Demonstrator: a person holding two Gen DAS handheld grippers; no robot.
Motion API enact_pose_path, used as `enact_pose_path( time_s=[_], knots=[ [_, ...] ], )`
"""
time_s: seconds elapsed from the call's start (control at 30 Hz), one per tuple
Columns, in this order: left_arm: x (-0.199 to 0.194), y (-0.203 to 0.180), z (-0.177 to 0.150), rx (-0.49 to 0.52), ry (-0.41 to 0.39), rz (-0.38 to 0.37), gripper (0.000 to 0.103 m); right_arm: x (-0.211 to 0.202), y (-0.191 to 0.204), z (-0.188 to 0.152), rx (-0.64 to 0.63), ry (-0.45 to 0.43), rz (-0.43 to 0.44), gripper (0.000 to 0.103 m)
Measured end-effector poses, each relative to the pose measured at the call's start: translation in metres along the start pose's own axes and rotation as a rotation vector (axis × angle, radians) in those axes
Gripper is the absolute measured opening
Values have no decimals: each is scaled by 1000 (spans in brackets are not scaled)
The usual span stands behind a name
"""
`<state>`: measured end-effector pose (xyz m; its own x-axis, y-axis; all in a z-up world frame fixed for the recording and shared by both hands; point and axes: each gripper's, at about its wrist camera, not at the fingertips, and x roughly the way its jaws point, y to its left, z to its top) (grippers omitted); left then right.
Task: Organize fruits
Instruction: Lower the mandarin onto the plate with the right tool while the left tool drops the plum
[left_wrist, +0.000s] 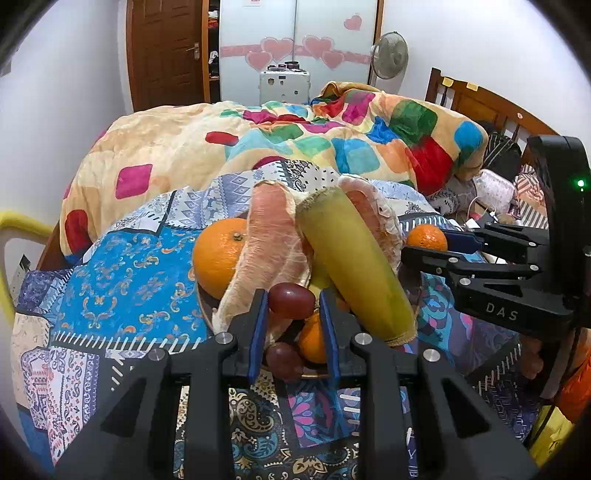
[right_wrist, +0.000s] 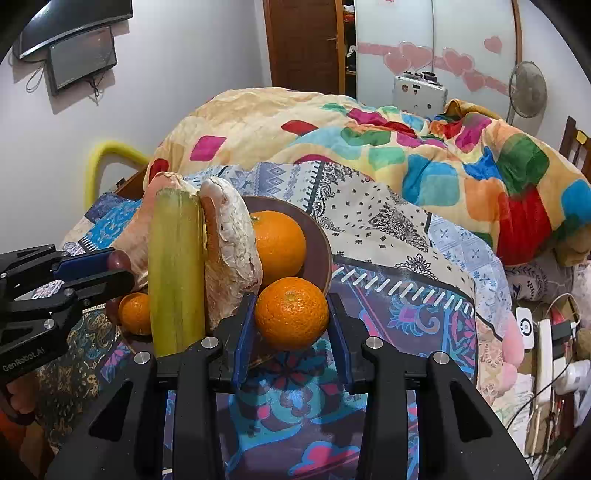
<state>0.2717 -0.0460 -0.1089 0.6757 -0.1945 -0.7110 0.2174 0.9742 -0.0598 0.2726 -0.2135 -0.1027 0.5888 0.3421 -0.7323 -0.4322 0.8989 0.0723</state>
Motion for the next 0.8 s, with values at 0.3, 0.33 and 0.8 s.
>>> enact_pose_path(
  time_s=[0.3, 0.33, 0.8],
  knots=[
    [1, -5, -5, 16, 3, 2, 36, 3, -1, -3, 27, 24, 25, 35],
    [0, -5, -6, 16, 4, 3, 37, 4, -1, -5, 25, 29, 28, 35],
    [-19, 8, -19, -2, -22, -1, 52, -11, 19, -6, -56, -14, 38, 35]
  ],
)
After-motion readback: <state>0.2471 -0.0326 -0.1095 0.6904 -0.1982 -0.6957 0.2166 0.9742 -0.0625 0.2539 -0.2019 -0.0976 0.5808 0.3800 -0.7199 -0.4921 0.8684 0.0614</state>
